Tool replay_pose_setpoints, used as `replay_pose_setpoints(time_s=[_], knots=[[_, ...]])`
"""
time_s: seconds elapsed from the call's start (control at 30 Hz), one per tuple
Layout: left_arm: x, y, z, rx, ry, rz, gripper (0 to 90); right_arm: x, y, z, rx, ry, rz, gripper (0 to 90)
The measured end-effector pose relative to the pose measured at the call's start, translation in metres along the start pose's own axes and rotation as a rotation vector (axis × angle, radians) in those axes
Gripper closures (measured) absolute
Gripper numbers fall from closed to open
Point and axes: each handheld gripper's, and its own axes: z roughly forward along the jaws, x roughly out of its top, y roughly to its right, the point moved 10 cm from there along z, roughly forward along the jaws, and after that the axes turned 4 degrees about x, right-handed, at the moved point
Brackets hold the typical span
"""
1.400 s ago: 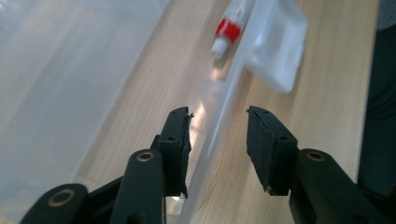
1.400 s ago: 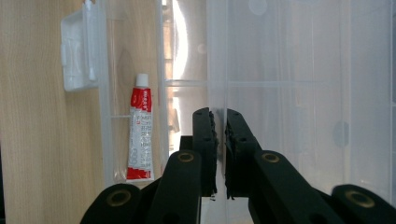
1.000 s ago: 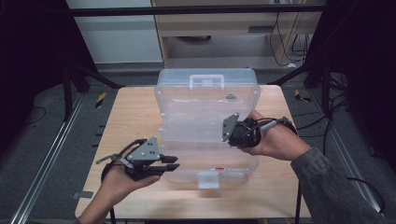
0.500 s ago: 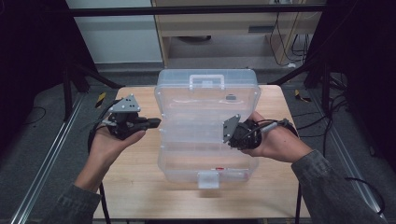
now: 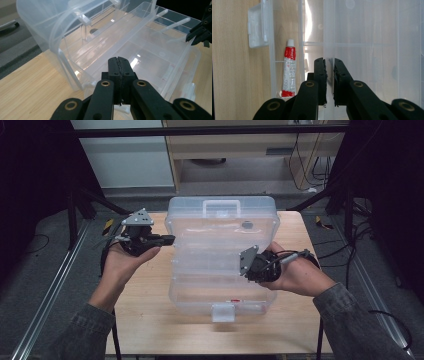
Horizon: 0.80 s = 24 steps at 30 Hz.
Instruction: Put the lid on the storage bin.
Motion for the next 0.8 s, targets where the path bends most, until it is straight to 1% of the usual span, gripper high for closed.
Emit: replay_pose_setpoints(time_s=[0.13,0.17,0.33,0.63,0.8], knots=[[-0.0002,-0.0023,-0.0001,0.007,0.002,-0.008,89.7,-0.0001,-0.0011,0.0005,0.000,0.000,-0.001,82.8],[0.0000,-0.0035,-0.0002,0.005,0.005,-0.017,89.7,0.0000,-0.0018,0.0008,0.000,-0.002,-0.003,82.8],[-0.0016,-0.0071,-0.0008,0.012,0.003,-0.031,89.7,-0.0006,-0.0028,0.0011,-0.003,-0.004,-0.005,82.5],[-0.0019,-0.0101,-0.0014,0.008,0.011,-0.057,89.8,-0.0011,-0.0060,0.0022,-0.003,-0.001,-0.009,81.8],[-0.0030,-0.0103,-0.0001,-0.003,0.019,-0.073,89.7,-0.0016,-0.0081,0.0030,-0.002,-0.001,-0.012,81.4]])
